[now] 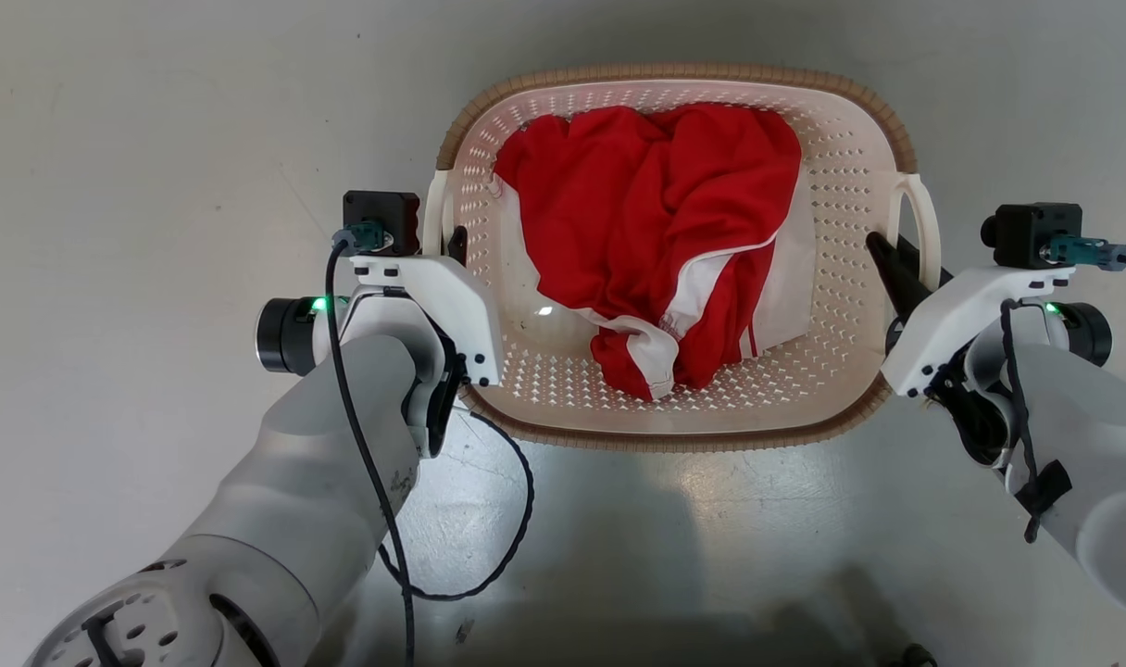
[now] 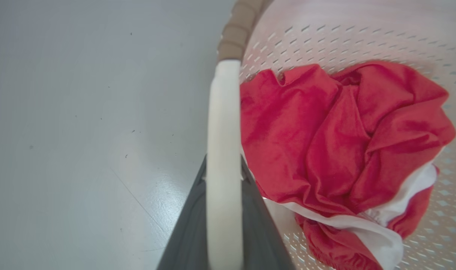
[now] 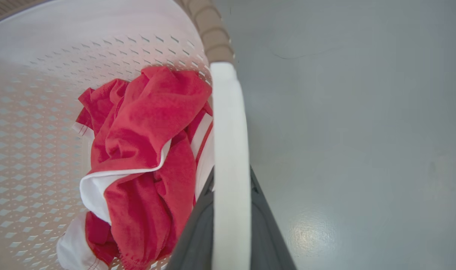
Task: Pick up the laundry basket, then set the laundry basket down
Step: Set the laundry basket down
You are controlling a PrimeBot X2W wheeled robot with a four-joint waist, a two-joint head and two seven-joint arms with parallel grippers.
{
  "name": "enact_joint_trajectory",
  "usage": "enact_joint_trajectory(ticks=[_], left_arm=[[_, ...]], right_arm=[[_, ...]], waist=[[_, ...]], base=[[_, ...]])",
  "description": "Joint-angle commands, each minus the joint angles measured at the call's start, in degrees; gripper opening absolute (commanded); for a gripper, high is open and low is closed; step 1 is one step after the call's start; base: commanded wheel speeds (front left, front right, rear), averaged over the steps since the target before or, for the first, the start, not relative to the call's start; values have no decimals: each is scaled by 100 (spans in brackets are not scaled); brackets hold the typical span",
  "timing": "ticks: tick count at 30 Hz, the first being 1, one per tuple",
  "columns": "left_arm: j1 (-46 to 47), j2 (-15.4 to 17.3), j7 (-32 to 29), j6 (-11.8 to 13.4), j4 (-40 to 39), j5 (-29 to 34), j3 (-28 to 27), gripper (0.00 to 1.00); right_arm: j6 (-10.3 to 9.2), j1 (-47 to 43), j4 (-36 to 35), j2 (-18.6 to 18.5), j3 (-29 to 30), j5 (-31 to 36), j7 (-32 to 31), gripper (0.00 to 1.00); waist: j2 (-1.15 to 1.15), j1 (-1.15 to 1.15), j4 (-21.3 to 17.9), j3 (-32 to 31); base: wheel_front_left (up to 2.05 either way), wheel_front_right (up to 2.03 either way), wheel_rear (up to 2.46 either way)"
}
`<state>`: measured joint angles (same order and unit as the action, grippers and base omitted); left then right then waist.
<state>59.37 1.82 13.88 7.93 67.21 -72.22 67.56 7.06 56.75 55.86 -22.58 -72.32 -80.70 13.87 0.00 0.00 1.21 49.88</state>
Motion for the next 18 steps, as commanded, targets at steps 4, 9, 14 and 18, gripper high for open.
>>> enact_joint_trajectory(ticks=[4,9,14,18], left_arm=[[98,106,92,95,-31,-95,3,0],[116,106,101,104,-36,-133,70,21],[94,106,103,47,-54,-214,139,100],[91,106,102,61,-55,-269,203,100]], right_arm=[[43,-184,-65,-93,-58,-24,100,0],[43,-168,-46,-88,-60,-48,107,6],[43,-156,14,-62,-56,-73,110,100],[43,-154,56,-46,-58,-90,111,100]], waist=[[0,0,4,59],[0,0,4,82],[0,0,8,77],[0,0,17,70]], base=[[0,0,0],[0,0,0],[0,0,0],[0,0,0]])
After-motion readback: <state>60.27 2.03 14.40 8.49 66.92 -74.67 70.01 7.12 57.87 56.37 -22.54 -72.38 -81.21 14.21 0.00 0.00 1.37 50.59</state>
